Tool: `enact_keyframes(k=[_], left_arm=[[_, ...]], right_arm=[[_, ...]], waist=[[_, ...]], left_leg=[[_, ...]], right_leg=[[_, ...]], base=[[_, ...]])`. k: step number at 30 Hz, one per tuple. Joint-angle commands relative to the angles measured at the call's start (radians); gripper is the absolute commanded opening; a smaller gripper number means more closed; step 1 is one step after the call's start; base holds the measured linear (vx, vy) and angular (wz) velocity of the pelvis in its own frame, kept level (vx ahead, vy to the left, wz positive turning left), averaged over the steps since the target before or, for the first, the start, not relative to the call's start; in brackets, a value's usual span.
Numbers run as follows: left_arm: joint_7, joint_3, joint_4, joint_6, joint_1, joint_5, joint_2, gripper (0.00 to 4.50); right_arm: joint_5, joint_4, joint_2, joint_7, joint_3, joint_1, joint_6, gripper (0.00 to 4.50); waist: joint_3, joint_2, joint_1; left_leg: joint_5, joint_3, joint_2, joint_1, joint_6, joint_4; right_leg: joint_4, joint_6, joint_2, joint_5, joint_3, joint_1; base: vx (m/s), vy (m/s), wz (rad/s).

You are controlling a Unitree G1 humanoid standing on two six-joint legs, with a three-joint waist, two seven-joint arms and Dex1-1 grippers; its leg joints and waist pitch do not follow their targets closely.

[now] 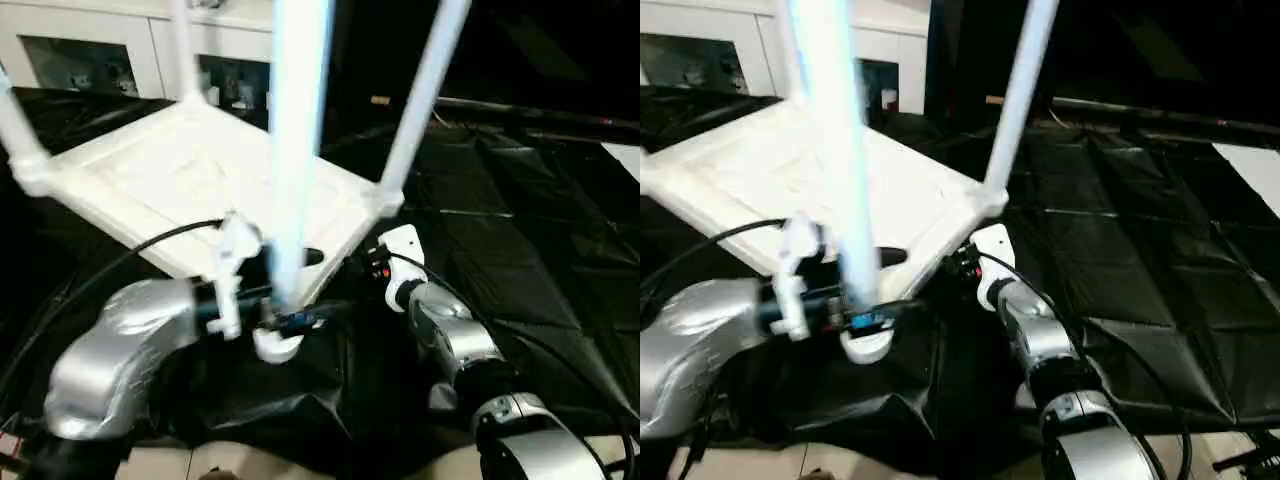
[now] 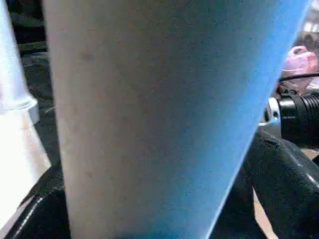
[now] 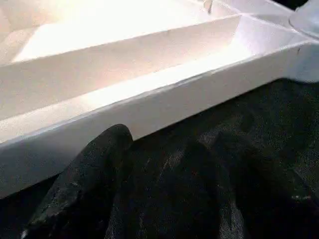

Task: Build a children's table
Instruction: Rotate table base

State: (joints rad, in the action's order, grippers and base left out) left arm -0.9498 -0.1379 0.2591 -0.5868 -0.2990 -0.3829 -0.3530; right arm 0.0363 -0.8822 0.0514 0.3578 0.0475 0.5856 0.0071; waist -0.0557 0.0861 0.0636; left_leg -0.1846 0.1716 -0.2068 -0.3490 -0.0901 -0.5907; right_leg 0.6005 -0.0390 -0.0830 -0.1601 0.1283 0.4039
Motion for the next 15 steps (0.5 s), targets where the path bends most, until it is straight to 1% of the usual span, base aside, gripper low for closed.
enact_keyframes(k=[1, 2, 3, 4, 5, 6, 7, 8, 9, 10, 11, 12, 14, 15], left_arm=[[-0.006, -0.076, -0.021, 0.036, -0.048, 0.021, 0.034, 4.43], [-0.013, -0.106, -0.049, 0.056, -0.077, 0.034, 0.058, 4.43], [-0.016, -0.115, -0.060, 0.065, -0.087, 0.040, 0.067, 4.43], [-0.021, -0.142, -0.099, 0.088, -0.121, 0.050, 0.101, 4.43], [-0.022, -0.147, -0.107, 0.091, -0.126, 0.052, 0.107, 4.43], [-0.023, -0.158, -0.125, 0.100, -0.141, 0.055, 0.121, 4.43], [-0.023, -0.158, -0.125, 0.100, -0.141, 0.055, 0.121, 4.43], [-0.033, -0.177, -0.152, 0.115, -0.163, 0.061, 0.140, 4.43], [-0.039, -0.193, -0.177, 0.129, -0.181, 0.069, 0.157, 4.43], [-0.041, -0.204, -0.199, 0.142, -0.196, 0.075, 0.174, 4.43], [-0.041, -0.213, -0.224, 0.155, -0.211, 0.080, 0.193, 4.43], [-0.028, -0.222, -0.267, 0.173, -0.232, 0.093, 0.223, 4.43], [0.002, -0.225, -0.318, 0.203, -0.251, 0.122, 0.245, 4.43], [0.017, -0.225, -0.345, 0.221, -0.259, 0.137, 0.254, 4.43]], right_arm=[[-0.005, -0.015, -0.007, 0.014, 0.011, 0.026, -0.013, 3.33], [-0.006, -0.020, -0.007, 0.013, 0.012, 0.030, -0.016, 3.33], [-0.006, -0.026, -0.007, 0.013, 0.012, 0.032, -0.019, 3.33], [-0.009, -0.033, -0.006, 0.013, 0.011, 0.035, -0.022, 3.33], [-0.009, -0.034, -0.006, 0.012, 0.010, 0.036, -0.023, 3.33], [-0.011, -0.038, -0.005, 0.012, 0.009, 0.037, -0.025, 3.33], [-0.011, -0.038, -0.005, 0.012, 0.009, 0.037, -0.025, 3.33], [-0.010, -0.038, -0.002, 0.013, 0.006, 0.036, -0.027, 3.33], [-0.012, -0.040, 0.001, 0.013, 0.003, 0.034, -0.030, 3.33], [-0.011, -0.039, 0.006, 0.015, 0.001, 0.030, -0.033, 3.33], [-0.008, -0.039, 0.010, 0.017, -0.003, 0.026, -0.035, 3.33], [-0.008, -0.035, 0.019, 0.010, -0.007, 0.017, -0.036, 3.33], [-0.009, -0.034, 0.027, -0.003, -0.012, 0.010, -0.039, 3.33], [-0.009, -0.035, 0.029, -0.008, -0.016, 0.009, -0.040, 3.33]], waist=[[0.062, -0.024, 0.003], [0.062, -0.025, 0.002], [0.063, -0.022, 0.002], [0.064, -0.026, 0.003], [0.066, -0.023, 0.001], [0.067, -0.027, 0.003], [0.067, -0.023, 0.001], [0.068, -0.026, 0.000], [0.069, -0.033, 0.000], [0.068, -0.026, -0.001], [0.068, -0.036, 0.001], [0.068, -0.029, 0.000], [0.068, -0.027, 0.002], [0.066, -0.059, 0.004]], left_leg=[[-0.257, -0.007, -0.029, 0.004, -0.031, 0.075], [-0.258, -0.009, -0.030, 0.003, -0.032, 0.075], [-0.258, -0.008, -0.029, 0.002, -0.031, 0.074], [-0.253, -0.009, -0.029, 0.000, -0.031, 0.074], [-0.239, -0.006, -0.028, 0.001, -0.028, 0.071], [-0.227, -0.008, -0.028, -0.002, -0.028, 0.071], [-0.217, -0.008, -0.029, -0.005, -0.025, 0.072], [-0.210, -0.008, -0.027, -0.006, -0.022, 0.071], [-0.208, -0.007, -0.027, -0.004, -0.021, 0.070], [-0.207, -0.006, -0.026, -0.004, -0.014, 0.069], [-0.208, -0.005, -0.026, -0.002, -0.014, 0.069], [-0.208, -0.005, -0.026, -0.003, -0.010, 0.068], [-0.208, -0.004, -0.025, -0.004, -0.005, 0.066], [-0.212, -0.007, -0.024, -0.003, -0.008, 0.067]], right_leg=[[-0.070, -0.112, -0.067, -0.310, -0.070, -0.052], [-0.069, -0.110, -0.068, -0.313, -0.071, -0.054], [-0.071, -0.103, -0.069, -0.325, -0.070, -0.055], [-0.070, -0.105, -0.071, -0.322, -0.071, -0.057], [-0.072, -0.105, -0.068, -0.305, -0.071, -0.056], [-0.067, -0.111, -0.070, -0.284, -0.071, -0.059], [-0.065, -0.116, -0.069, -0.266, -0.071, -0.062], [-0.064, -0.119, -0.070, -0.259, -0.071, -0.063], [-0.064, -0.124, -0.068, -0.249, -0.071, -0.061], [-0.066, -0.129, -0.066, -0.245, -0.070, -0.062], [-0.066, -0.132, -0.066, -0.245, -0.071, -0.062], [-0.068, -0.134, -0.066, -0.245, -0.070, -0.063], [-0.069, -0.133, -0.067, -0.261, -0.070, -0.064], [-0.069, -0.136, -0.067, -0.259, -0.070, -0.063]], base=[[0.000, 0.000, 0.00], [0.000, 0.000, 0.00], [0.000, 0.000, 0.00], [0.000, 0.000, 0.00], [0.000, 0.000, 0.00], [0.000, 0.000, 0.00], [0.000, 0.000, 0.00], [0.000, 0.000, 0.00], [0.000, 0.000, 0.00], [0.000, 0.000, 0.00], [0.000, 0.000, 0.00], [0.000, 0.000, 0.00], [0.000, 0.000, 0.00], [0.000, 0.000, 0.00]])
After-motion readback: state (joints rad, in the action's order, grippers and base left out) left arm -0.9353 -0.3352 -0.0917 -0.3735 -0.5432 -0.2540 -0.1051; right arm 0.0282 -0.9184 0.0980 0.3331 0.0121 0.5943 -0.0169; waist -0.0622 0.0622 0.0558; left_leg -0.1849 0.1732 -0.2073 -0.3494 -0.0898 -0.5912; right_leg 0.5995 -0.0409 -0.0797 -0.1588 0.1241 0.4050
